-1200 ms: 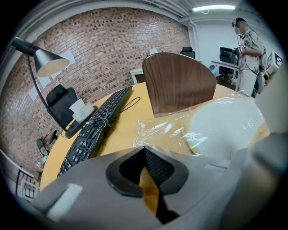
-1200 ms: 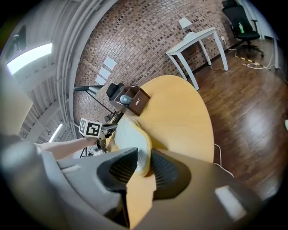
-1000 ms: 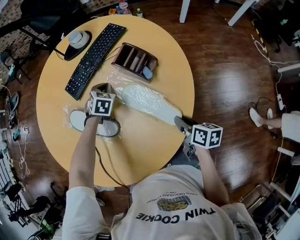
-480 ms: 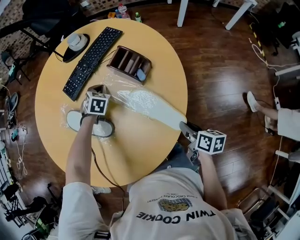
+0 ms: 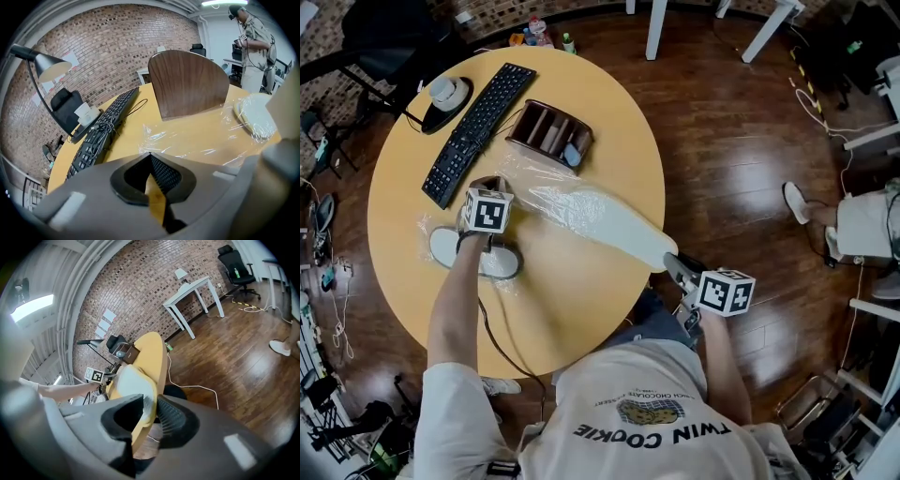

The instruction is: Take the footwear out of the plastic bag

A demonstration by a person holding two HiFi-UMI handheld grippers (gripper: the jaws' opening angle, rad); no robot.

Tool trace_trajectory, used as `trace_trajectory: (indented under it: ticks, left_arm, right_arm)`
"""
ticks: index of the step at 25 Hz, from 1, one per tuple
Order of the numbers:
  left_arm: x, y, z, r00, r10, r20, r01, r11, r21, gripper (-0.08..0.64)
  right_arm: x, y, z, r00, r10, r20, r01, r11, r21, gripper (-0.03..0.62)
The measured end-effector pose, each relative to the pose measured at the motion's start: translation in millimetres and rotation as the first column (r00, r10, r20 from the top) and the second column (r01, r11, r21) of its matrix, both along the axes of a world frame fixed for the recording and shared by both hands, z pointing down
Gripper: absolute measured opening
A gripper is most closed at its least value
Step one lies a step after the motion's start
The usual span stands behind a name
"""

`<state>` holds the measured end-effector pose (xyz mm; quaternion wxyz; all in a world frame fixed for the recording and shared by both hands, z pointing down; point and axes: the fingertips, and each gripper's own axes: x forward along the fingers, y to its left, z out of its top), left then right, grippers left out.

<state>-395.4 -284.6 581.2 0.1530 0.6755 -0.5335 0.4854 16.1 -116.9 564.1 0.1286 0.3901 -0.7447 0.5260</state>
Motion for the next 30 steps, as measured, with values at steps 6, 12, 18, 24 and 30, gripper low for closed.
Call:
trace_trajectory:
  ticks: [6,12,18,24,30]
  left_arm:
    - [17,0,-23,0.997,0.054,-0.056,-0.051,0.997,0.049,0.003]
    - [92,32,-50,0.97,0.174,-0.171,-0.149,0.977,0.151,0.003]
    - [138,65,-38,0.954,0.205,-0.217,-0.174,0.972,0.155,0.003]
    - [150,81,-21,0.957,0.174,-0.231,-0.147,0.981,0.129,0.002]
    - [150,85,-8,0.968,0.165,-0.191,-0.15,0.985,0.091,0.002]
  right_arm:
    - [3,0,0,1.0,-0.01,-0.001,0.01,1.0,-0.001,0.094]
    - [5,-5,3,1.0,-0.017,0.001,0.017,1.0,0.003,0.094]
    - [4,-11,3,0.999,-0.035,0.004,0.035,0.999,0.014,0.094]
    - [1,-13,3,0.998,-0.059,0.014,0.059,0.998,0.015,0.094]
    - [1,-13,-1,0.997,-0.076,0.031,0.075,0.997,0.028,0.093]
